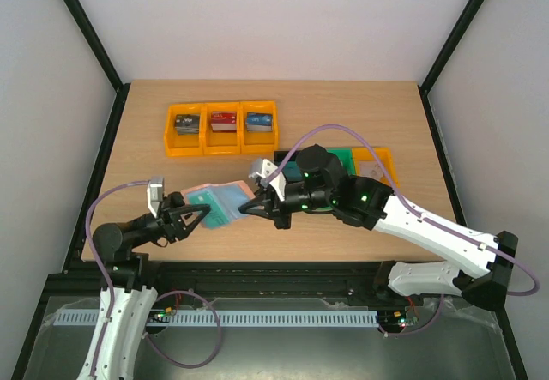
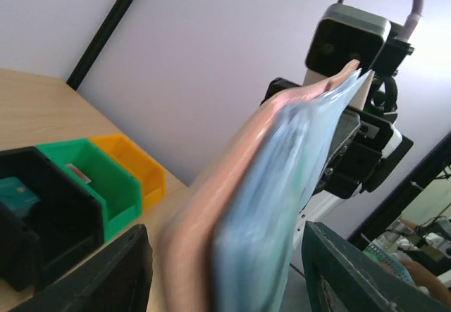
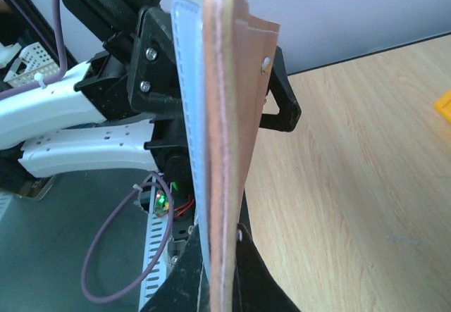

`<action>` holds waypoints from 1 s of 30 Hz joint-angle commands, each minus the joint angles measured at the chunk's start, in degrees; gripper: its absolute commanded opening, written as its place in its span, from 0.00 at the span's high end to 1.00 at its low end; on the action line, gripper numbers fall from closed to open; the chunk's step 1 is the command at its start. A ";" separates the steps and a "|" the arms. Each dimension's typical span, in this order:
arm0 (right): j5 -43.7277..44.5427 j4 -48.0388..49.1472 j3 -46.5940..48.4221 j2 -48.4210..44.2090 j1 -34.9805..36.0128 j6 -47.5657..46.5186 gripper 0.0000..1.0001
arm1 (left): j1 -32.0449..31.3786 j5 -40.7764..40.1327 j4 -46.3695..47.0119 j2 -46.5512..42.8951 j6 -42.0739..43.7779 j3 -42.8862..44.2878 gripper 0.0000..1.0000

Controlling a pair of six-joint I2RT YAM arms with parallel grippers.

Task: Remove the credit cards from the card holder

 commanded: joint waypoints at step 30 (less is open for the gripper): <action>3.00 18.63 6.70 11.05 2.06 11.21 0.84 | -0.91 -17.20 -29.38 3.44 28.29 14.93 0.98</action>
